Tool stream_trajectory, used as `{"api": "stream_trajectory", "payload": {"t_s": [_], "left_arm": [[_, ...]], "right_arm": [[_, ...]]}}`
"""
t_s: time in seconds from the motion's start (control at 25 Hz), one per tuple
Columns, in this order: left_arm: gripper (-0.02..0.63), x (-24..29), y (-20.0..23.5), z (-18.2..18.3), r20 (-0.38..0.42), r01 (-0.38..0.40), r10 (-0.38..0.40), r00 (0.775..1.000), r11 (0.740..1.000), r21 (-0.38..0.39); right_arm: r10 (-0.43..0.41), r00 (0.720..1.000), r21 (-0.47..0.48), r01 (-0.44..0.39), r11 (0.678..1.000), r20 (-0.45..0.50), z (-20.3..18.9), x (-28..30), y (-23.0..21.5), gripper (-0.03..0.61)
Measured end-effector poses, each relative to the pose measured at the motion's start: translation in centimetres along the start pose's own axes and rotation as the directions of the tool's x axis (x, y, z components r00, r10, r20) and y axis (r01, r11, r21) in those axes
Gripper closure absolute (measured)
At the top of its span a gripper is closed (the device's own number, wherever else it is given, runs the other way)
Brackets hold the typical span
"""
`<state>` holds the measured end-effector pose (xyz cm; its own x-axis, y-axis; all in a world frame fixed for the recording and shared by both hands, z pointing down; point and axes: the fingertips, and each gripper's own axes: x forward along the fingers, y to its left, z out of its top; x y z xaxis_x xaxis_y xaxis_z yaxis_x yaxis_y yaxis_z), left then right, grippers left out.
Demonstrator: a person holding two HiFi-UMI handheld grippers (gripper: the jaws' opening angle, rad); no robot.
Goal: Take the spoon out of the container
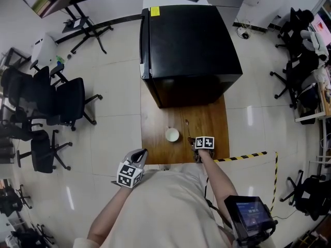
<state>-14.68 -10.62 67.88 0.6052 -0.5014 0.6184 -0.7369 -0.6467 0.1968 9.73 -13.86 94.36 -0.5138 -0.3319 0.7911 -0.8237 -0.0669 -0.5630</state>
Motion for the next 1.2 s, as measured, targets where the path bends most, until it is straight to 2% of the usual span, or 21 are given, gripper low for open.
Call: {"api": "stream_trajectory", "payload": {"t_s": [0.32,0.48,0.6,0.84,1.0,1.2], "left_arm": [[0.623,-0.1,-0.5,0.0,0.004,0.020,-0.020,1.000,1.000,-0.011],[0.623,-0.3,-0.9,-0.3,0.014,0.041,-0.041,0.999,0.999,-0.011],[0.623,-0.4,-0.7,-0.2,0.028,0.053,-0.052,0.998,0.999,-0.011],[0.623,-2.0,0.7,-0.2,0.078,0.102,-0.099,0.992,0.994,-0.033],[0.623,-1.7,2.0,-0.2,0.113,0.136,-0.127,0.985,0.988,-0.073],[0.623,-0.9,-0.3,-0.4,0.133,0.174,-0.166,0.977,0.984,-0.048]], "right_arm": [[-0.068,0.998,-0.051,0.068,0.996,0.008,-0.5,-1.0,-0.6,0.531],[-0.122,0.992,-0.112,0.125,0.986,0.035,-0.4,-1.5,-0.8,0.471],[-0.165,0.981,-0.152,0.179,0.972,0.102,0.4,-2.8,-0.4,0.460],[-0.122,0.951,-0.228,0.190,0.955,0.283,2.1,-6.8,5.7,0.460],[-0.094,0.934,-0.308,0.207,0.929,0.344,3.4,-9.5,9.8,0.449],[-0.086,0.912,-0.344,0.237,0.908,0.401,2.8,-14.4,11.9,0.448]]}}
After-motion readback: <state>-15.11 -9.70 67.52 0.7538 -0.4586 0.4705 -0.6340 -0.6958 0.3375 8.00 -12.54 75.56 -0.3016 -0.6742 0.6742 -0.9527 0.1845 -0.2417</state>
